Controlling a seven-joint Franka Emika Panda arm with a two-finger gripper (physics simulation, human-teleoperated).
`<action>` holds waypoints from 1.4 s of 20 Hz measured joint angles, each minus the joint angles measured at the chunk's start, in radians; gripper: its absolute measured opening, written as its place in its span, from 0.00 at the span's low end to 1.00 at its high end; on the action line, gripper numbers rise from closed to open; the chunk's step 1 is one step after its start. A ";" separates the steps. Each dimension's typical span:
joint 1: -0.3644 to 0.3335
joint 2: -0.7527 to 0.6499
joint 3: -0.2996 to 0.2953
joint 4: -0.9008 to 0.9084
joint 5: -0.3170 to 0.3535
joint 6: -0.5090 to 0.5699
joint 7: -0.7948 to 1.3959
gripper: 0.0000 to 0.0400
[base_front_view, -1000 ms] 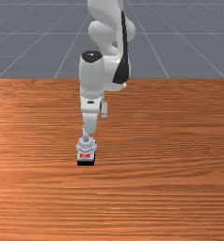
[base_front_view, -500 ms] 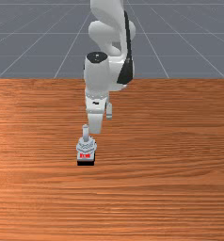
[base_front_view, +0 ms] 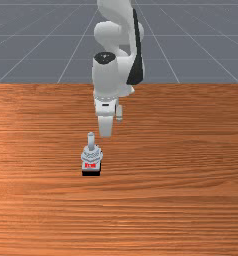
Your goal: Turn on the trigger
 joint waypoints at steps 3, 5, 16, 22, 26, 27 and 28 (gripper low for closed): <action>-0.007 0.000 -0.002 -0.001 0.030 -0.001 0.028 0.00; -0.005 0.005 -0.024 0.006 0.042 -0.006 0.093 0.00; -0.078 0.018 0.018 0.034 0.025 -0.015 -0.175 0.00; -0.011 0.020 -0.033 0.028 -0.040 0.001 -0.039 0.00; -0.014 0.019 -0.022 0.027 -0.026 0.001 -0.048 0.00; 0.044 0.021 -0.076 0.027 -0.114 0.000 0.048 0.00; 0.074 0.012 -0.103 0.009 -0.161 0.006 0.095 0.00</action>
